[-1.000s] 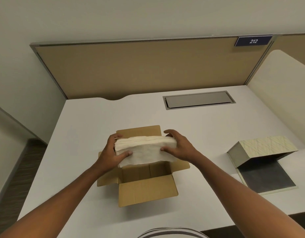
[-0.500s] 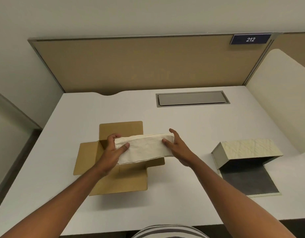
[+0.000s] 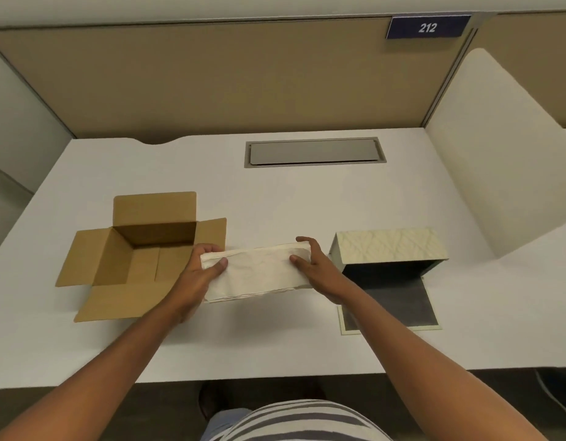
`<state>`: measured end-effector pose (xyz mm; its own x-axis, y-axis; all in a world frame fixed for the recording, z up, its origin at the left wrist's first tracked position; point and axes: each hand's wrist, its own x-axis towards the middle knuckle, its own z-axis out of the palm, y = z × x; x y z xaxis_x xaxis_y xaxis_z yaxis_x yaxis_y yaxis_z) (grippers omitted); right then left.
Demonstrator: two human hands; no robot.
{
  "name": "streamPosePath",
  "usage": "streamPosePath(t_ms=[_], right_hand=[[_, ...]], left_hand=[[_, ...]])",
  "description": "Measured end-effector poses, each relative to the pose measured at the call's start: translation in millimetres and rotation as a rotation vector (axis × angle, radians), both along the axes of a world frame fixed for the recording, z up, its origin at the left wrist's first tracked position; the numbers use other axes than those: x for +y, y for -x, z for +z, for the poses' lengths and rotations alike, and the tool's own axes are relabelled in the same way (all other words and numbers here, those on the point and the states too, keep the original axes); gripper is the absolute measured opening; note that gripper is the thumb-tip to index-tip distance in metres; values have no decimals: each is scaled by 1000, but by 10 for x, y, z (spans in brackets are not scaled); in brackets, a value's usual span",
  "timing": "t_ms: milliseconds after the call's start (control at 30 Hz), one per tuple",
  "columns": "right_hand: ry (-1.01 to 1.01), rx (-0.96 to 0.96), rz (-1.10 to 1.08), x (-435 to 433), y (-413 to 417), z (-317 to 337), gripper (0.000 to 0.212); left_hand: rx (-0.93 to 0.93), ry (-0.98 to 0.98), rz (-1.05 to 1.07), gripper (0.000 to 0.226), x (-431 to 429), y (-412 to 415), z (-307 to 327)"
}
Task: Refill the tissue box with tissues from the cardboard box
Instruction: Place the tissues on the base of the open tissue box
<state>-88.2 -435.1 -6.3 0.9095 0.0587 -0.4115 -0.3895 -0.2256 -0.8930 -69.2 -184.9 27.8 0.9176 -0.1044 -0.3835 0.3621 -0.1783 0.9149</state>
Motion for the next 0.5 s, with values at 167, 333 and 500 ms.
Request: streamPosePath(t_ms=[167,333,500], right_hand=[[74,69,18,-351,364,-167,55],[40,129,-8,-741,639,-262,63],[94,229,-50,-1216,884,-357,61]], left_hand=[[113,-53,21,14,-363,286,-204],[158,-236,-102,32,-795,523,-433],[223,-215,-144,41,-1273,660,-567]])
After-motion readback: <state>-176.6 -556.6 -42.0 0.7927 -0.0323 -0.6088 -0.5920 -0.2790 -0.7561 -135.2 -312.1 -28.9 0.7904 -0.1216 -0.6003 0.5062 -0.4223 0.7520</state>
